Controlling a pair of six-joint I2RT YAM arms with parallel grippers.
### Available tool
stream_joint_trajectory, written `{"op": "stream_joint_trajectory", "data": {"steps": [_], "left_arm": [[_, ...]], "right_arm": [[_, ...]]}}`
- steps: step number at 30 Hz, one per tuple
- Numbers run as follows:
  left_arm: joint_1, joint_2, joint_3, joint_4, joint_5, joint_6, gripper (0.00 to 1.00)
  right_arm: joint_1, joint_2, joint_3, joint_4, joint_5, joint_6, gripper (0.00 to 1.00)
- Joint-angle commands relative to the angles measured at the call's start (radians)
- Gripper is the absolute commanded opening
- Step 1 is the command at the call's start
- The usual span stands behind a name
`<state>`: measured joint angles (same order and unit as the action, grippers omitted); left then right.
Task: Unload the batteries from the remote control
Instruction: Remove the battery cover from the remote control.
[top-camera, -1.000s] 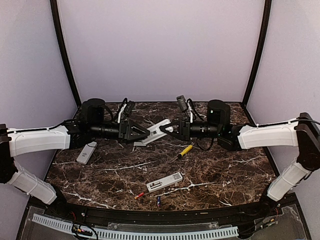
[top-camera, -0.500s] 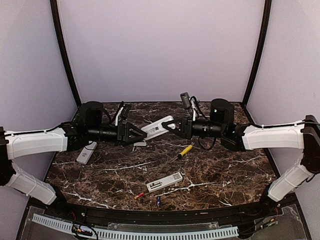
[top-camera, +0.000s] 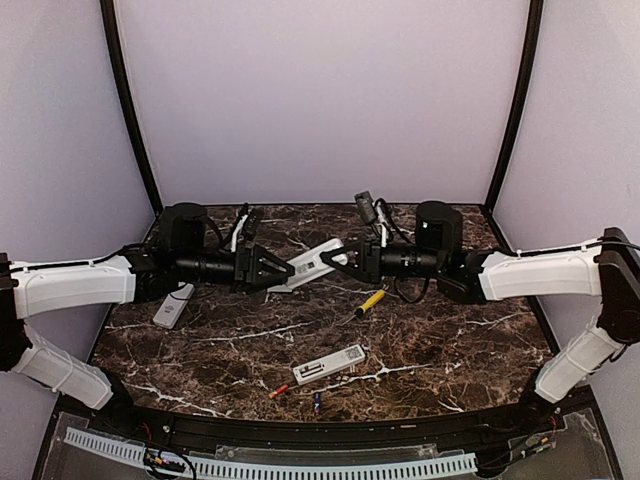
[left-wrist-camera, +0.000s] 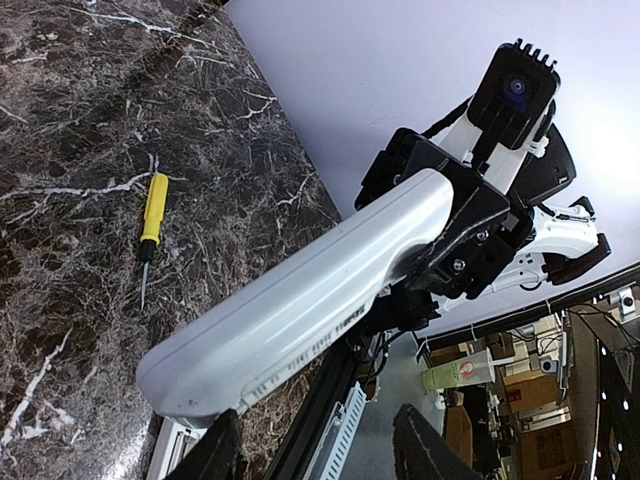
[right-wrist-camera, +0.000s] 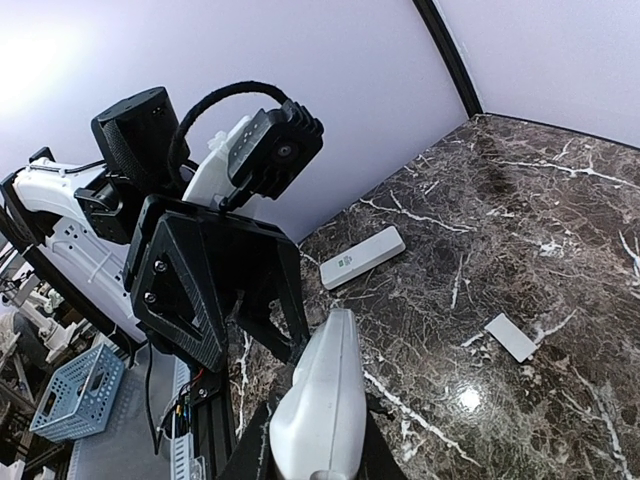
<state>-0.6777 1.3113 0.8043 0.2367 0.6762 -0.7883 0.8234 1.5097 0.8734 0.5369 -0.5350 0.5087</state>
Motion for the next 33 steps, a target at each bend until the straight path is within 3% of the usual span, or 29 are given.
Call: {"op": "stream_joint_trajectory", "data": {"steps": [1,33], "left_arm": [[0.003,0.005,0.003,0.026,0.009,0.000,0.50],[0.003,0.011,0.010,-0.040,-0.054,-0.005,0.46]], "right_arm": [[0.013,0.014,0.038,0.040,-0.037,-0.015,0.00],[0.017,-0.027,0.003,0.095,-0.045,-0.029,0.00]]}}
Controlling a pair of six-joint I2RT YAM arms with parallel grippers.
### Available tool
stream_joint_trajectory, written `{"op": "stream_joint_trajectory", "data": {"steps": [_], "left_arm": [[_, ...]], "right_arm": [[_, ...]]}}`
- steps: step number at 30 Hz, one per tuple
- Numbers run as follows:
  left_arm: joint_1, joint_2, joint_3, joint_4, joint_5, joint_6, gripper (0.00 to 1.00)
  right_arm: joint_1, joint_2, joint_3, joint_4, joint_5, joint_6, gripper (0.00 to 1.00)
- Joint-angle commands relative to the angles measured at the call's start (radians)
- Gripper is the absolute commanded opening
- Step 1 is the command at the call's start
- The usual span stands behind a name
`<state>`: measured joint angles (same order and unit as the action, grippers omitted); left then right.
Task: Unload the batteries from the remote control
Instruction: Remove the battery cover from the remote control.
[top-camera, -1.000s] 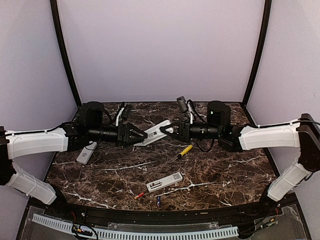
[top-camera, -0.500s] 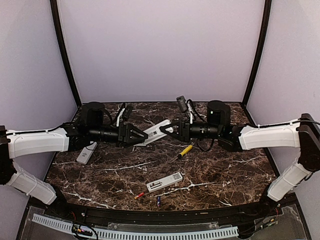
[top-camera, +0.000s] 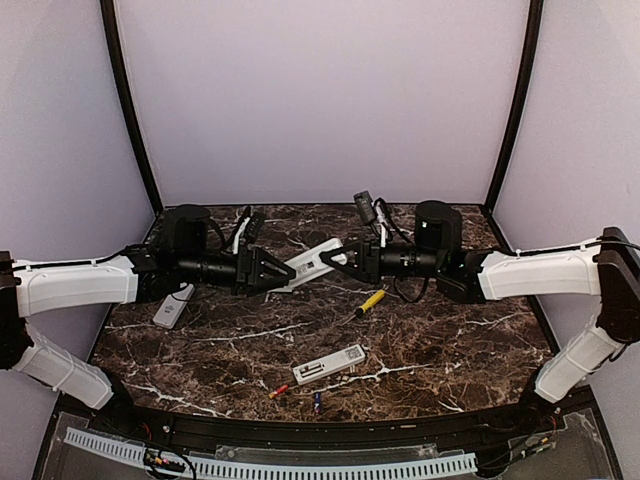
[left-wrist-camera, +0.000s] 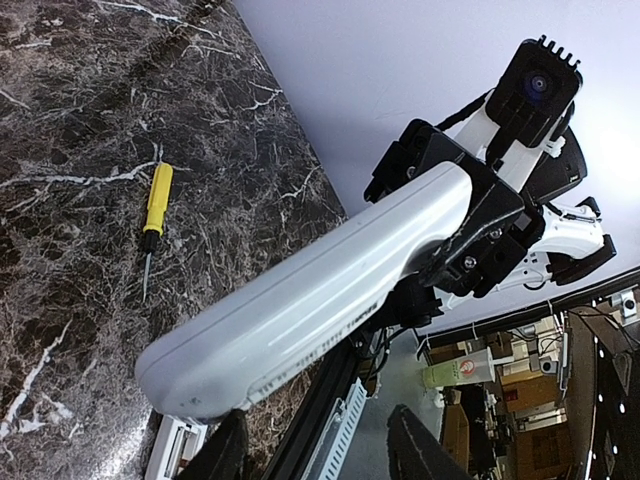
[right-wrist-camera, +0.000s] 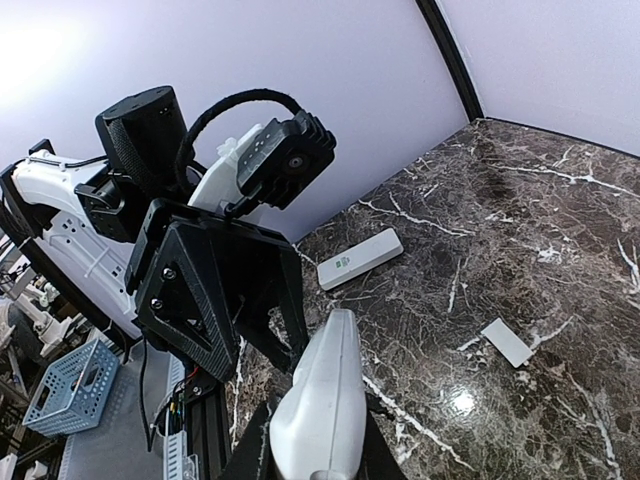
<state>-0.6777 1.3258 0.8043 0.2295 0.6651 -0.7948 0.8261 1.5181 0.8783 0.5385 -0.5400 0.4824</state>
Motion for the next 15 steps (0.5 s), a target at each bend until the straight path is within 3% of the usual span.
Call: {"op": "stream_joint_trajectory", "data": {"steps": [1,15], "left_arm": [[0.003,-0.005,0.010,-0.037,-0.050,0.003,0.46],[0.003,-0.014,0.010,-0.057,-0.073,0.006,0.46]], "right_arm": [[0.015,-0.035,-0.002,0.094,-0.040,-0.002,0.00],[0.021,-0.033,0.009,0.088,-0.063,-0.007,0.00]]}}
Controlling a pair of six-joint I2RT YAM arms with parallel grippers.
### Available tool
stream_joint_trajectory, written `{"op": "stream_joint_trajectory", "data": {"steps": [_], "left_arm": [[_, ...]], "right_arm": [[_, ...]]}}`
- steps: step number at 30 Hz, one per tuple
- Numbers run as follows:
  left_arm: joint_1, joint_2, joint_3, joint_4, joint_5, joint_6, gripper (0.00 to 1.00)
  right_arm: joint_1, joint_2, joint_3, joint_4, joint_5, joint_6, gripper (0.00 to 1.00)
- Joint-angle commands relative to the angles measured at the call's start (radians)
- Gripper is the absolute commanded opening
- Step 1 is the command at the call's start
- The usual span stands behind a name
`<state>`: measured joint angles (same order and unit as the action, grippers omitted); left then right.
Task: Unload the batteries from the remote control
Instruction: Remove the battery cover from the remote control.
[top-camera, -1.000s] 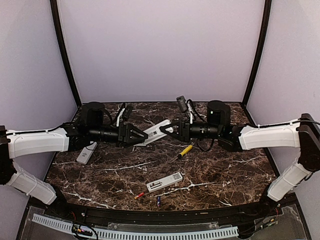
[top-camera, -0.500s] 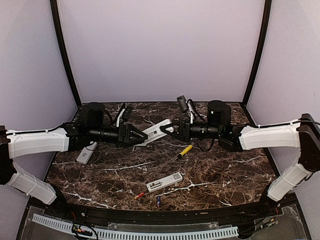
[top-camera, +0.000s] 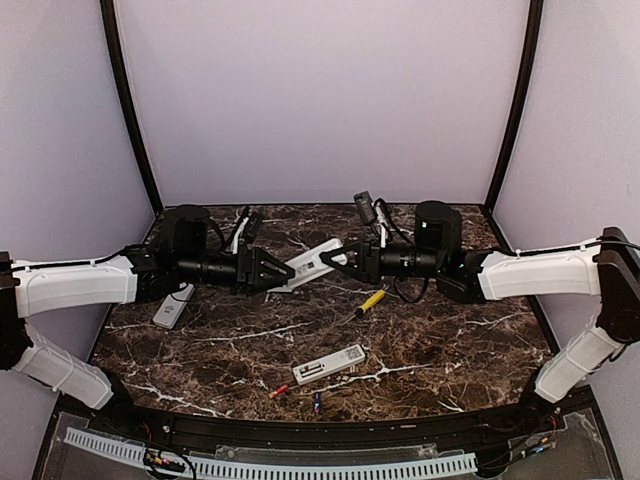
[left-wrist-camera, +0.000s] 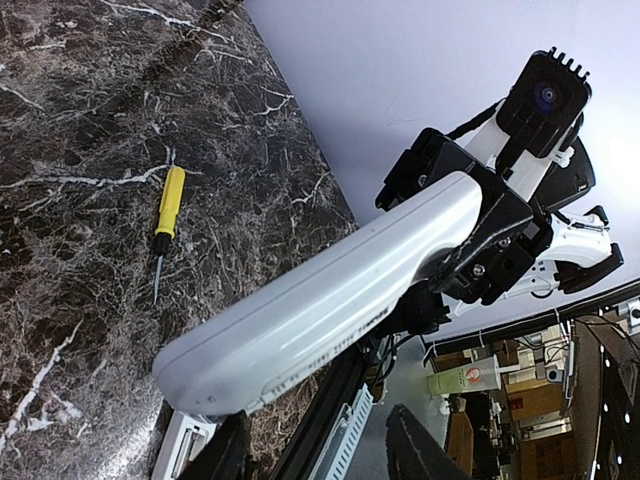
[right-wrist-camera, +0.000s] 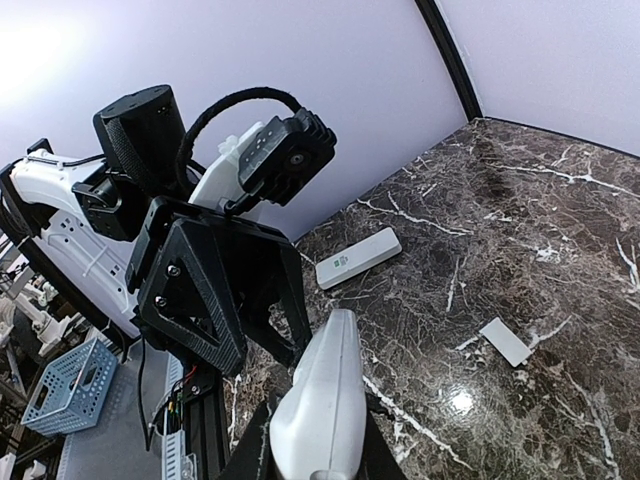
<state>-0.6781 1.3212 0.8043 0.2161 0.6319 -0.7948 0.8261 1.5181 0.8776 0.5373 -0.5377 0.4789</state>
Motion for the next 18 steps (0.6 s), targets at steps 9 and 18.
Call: {"op": "stream_joint_trajectory", "data": {"steps": [9,18], "left_arm": [[0.003,-0.003,0.007,-0.028,-0.033,0.002,0.45],[0.004,0.003,0.003,-0.015,-0.025,-0.001,0.45]], "right_arm": [[0.031,-0.012,0.030,0.075,-0.089,-0.009,0.00],[0.045,0.011,0.056,0.056,-0.105,-0.022,0.00]]}}
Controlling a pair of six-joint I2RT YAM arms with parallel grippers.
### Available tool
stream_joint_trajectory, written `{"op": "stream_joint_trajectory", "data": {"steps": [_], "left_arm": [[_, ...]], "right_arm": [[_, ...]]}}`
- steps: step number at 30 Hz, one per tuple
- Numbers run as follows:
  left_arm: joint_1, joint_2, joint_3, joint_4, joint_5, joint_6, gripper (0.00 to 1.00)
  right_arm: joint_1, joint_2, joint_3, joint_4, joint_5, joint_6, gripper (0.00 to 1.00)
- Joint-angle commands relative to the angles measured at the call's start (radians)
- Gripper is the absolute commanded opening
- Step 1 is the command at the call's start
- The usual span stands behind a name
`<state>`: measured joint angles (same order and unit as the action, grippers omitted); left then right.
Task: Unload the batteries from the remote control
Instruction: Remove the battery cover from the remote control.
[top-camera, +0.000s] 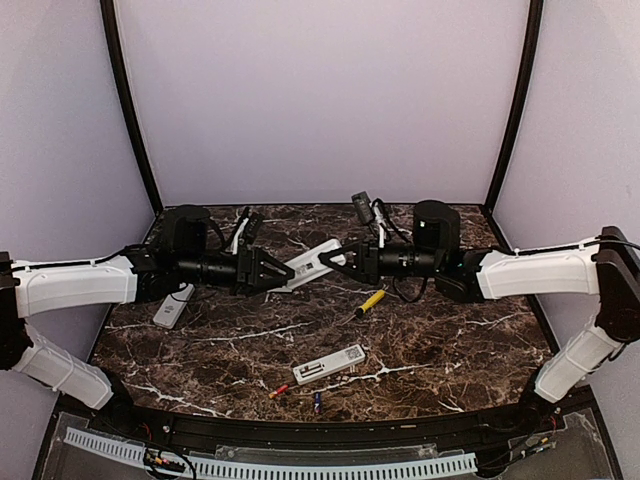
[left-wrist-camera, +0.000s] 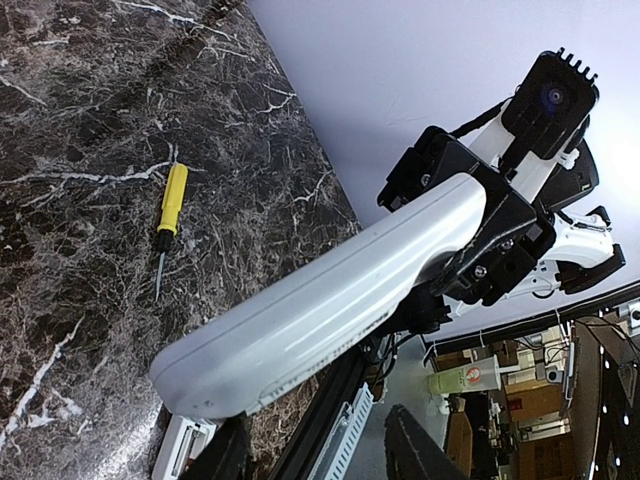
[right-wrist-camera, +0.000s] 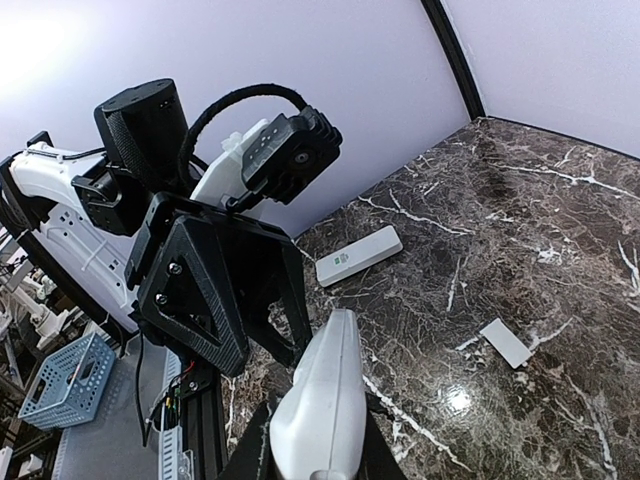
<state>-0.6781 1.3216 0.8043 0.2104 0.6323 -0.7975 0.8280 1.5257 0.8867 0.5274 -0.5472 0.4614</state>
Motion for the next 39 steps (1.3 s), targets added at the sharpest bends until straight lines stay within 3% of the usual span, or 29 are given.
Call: {"op": "stream_joint_trajectory", "data": {"steps": [1,17,39], "left_arm": [[0.003,0.002,0.003,-0.009,-0.025,0.001,0.45],[0.003,0.001,-0.014,0.046,0.009,-0.005,0.44],[0.004,-0.007,-0.025,0.088,0.063,0.022,0.43]], "right_arm": [[0.044,0.004,0.047,0.066,-0.095,-0.003,0.00],[0.050,0.029,0.058,0.058,-0.119,-0.002,0.00],[0.050,0.057,0.092,-0.038,-0.025,0.002,0.00]]}}
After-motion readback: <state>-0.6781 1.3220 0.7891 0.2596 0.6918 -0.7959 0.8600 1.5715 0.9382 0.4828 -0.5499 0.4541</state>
